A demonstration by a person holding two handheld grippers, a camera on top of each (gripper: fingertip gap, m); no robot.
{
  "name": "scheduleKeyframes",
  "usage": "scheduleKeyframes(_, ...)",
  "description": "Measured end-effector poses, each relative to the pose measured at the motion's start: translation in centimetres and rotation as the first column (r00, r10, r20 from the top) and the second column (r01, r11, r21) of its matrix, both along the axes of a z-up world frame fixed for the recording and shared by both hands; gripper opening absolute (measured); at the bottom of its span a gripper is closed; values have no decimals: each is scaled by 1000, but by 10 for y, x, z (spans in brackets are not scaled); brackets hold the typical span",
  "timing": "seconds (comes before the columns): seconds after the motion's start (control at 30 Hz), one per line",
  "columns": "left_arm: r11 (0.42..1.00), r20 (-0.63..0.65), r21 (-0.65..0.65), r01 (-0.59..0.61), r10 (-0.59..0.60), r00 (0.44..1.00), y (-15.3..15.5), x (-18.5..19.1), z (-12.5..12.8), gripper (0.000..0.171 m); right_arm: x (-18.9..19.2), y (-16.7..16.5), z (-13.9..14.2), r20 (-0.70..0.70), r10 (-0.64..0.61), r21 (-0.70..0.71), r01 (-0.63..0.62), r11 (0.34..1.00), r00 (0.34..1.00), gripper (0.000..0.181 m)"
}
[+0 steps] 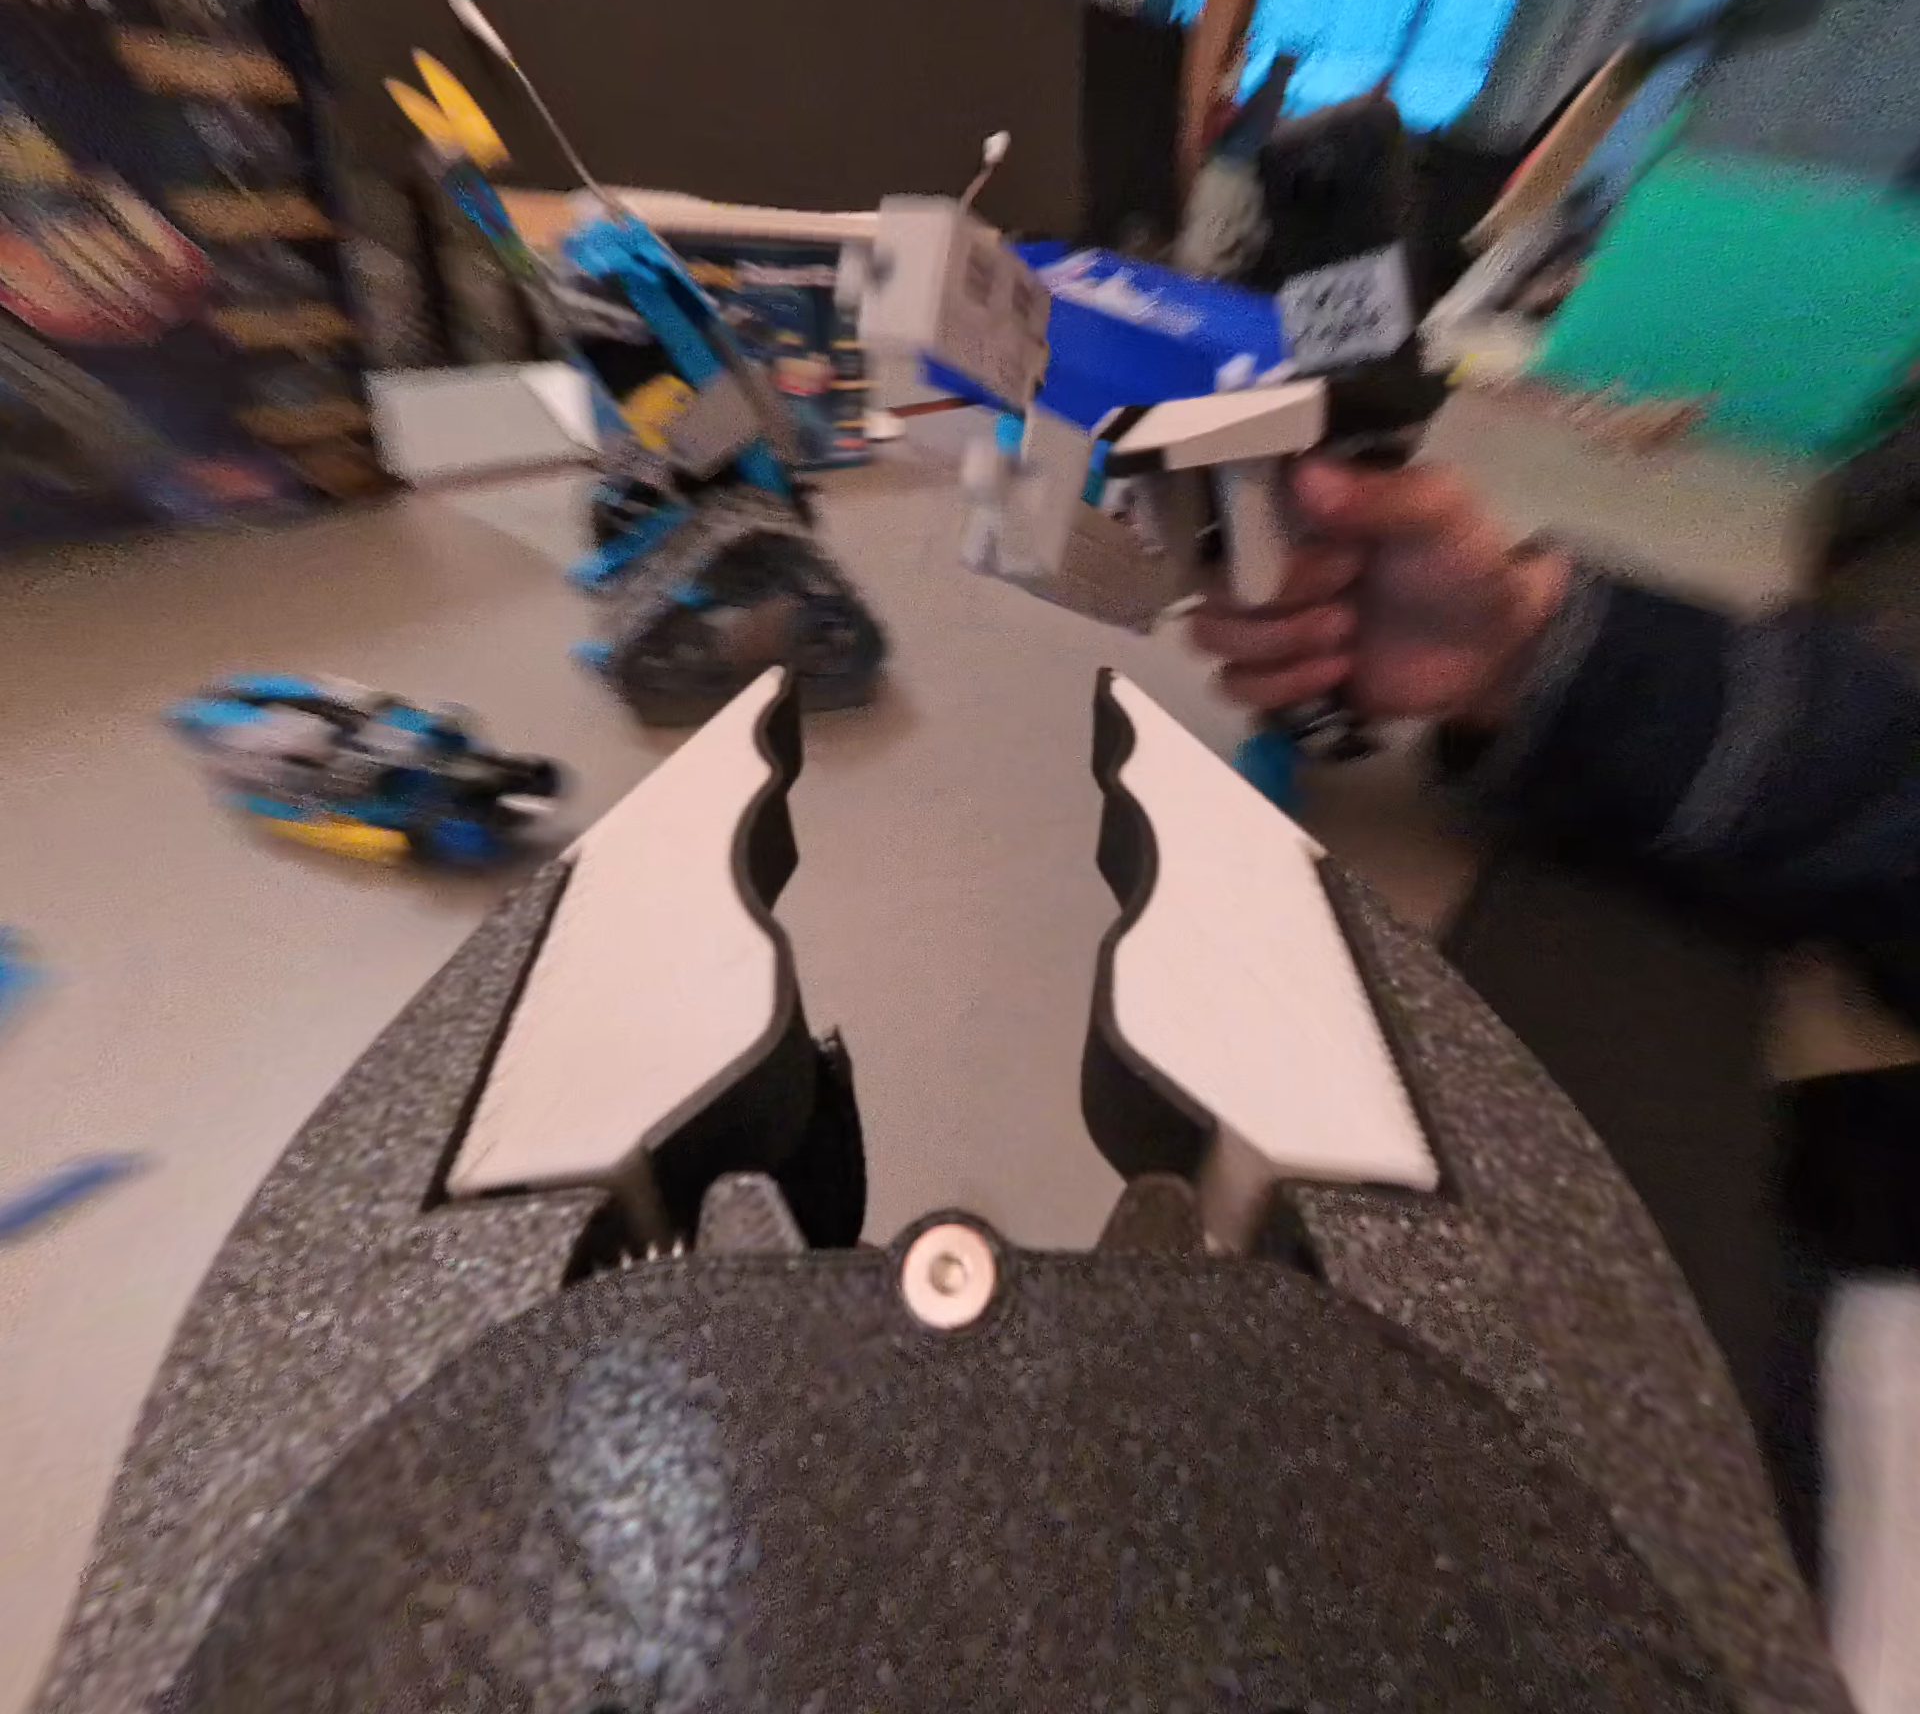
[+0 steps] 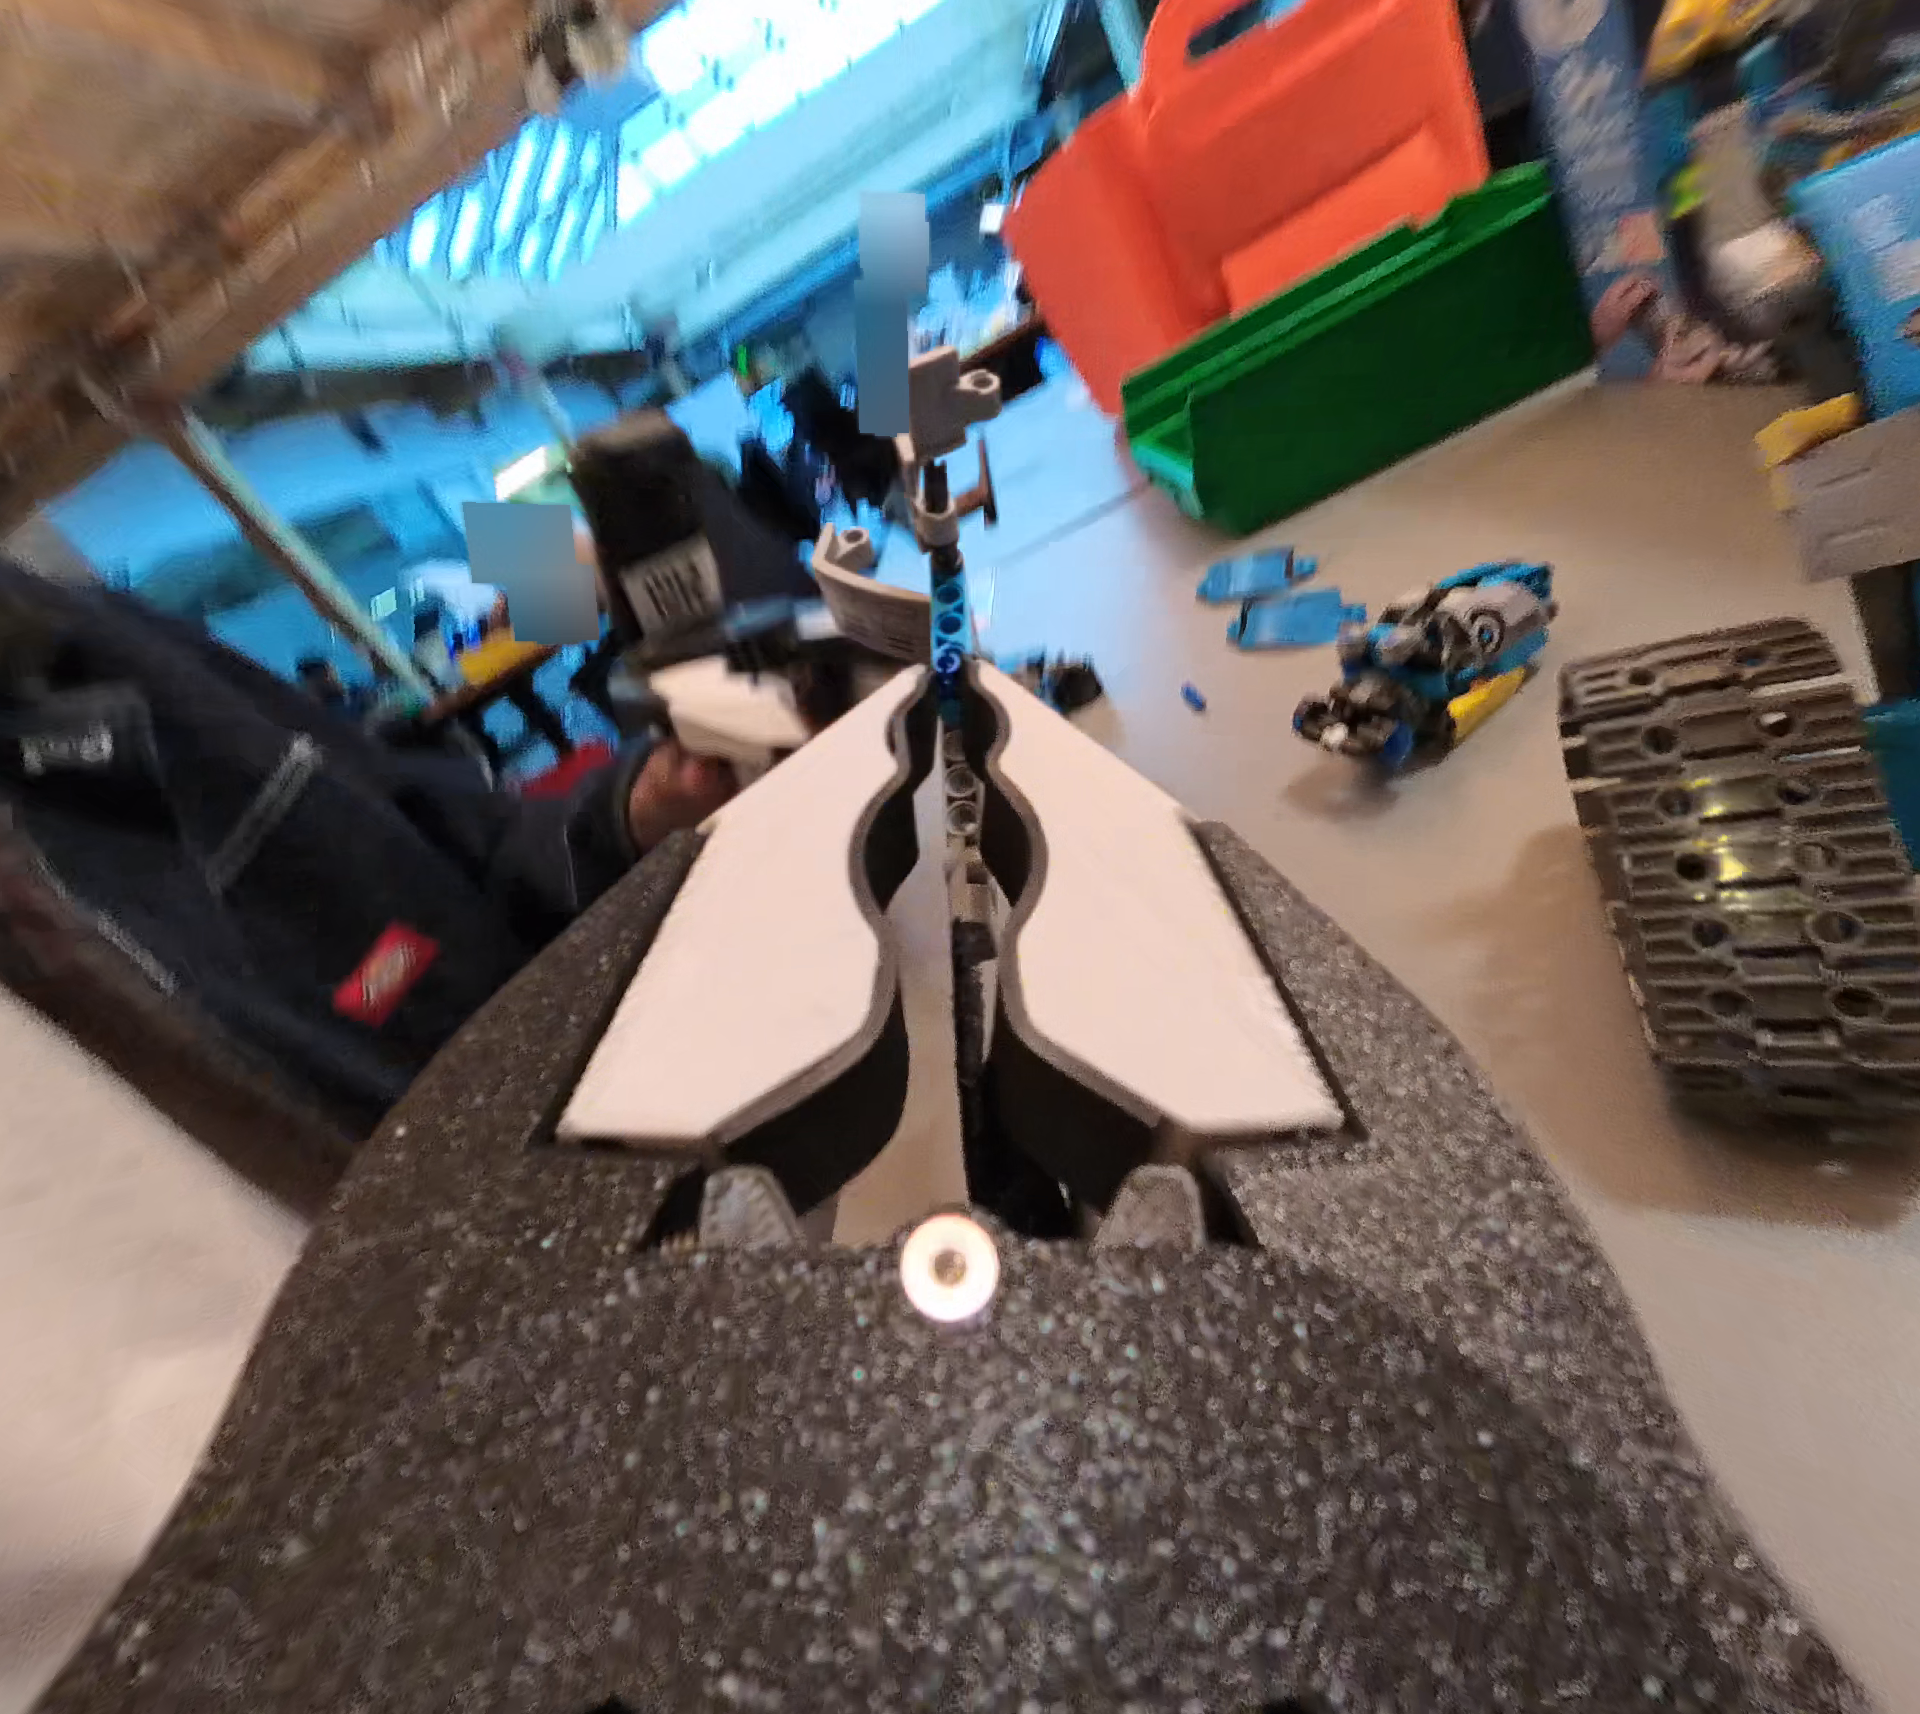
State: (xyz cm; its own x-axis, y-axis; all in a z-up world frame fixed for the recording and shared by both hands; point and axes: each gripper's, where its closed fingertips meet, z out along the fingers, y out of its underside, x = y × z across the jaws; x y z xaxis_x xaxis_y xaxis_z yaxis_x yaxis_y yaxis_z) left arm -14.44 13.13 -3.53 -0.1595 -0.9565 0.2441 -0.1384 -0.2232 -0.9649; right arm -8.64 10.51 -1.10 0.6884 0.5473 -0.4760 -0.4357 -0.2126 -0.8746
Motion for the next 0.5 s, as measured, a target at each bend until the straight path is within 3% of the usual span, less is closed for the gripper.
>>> scheduleKeyframes(0.03,988,12,-143,52,-51,999,-6,5,1,59,3,1,7,-60,-22,24,24,999,998,1)
scheduleKeyframes(0.1,949,87,-283,138,-118,989,-17,16,9,60,-5,0,16,-193,22,58,-11,998,981,2)
scheduleKeyframes(0.2,924,203,-328,198,-136,970,-20,28,23,55,-17,2,14,-289,57,53,-44,998,956,2)
scheduleKeyframes(0.27,890,278,-363,276,-180,944,-23,26,37,39,-25,1,13,-323,84,49,-72,996,943,1)
scheduleKeyframes(0.3,879,310,-378,290,-175,935,-20,25,42,20,-30,2,10,-315,90,37,-82,996,945,2)
scheduleKeyframes(0.33,872,321,-388,298,-176,931,-18,24,43,12,-34,1,8,-299,100,29,-96,995,949,2)
scheduleKeyframes(0.5,797,244,-434,421,-346,906,-27,18,27,10,-42,-9,-12,-26,145,-46,-146,988,989,8)
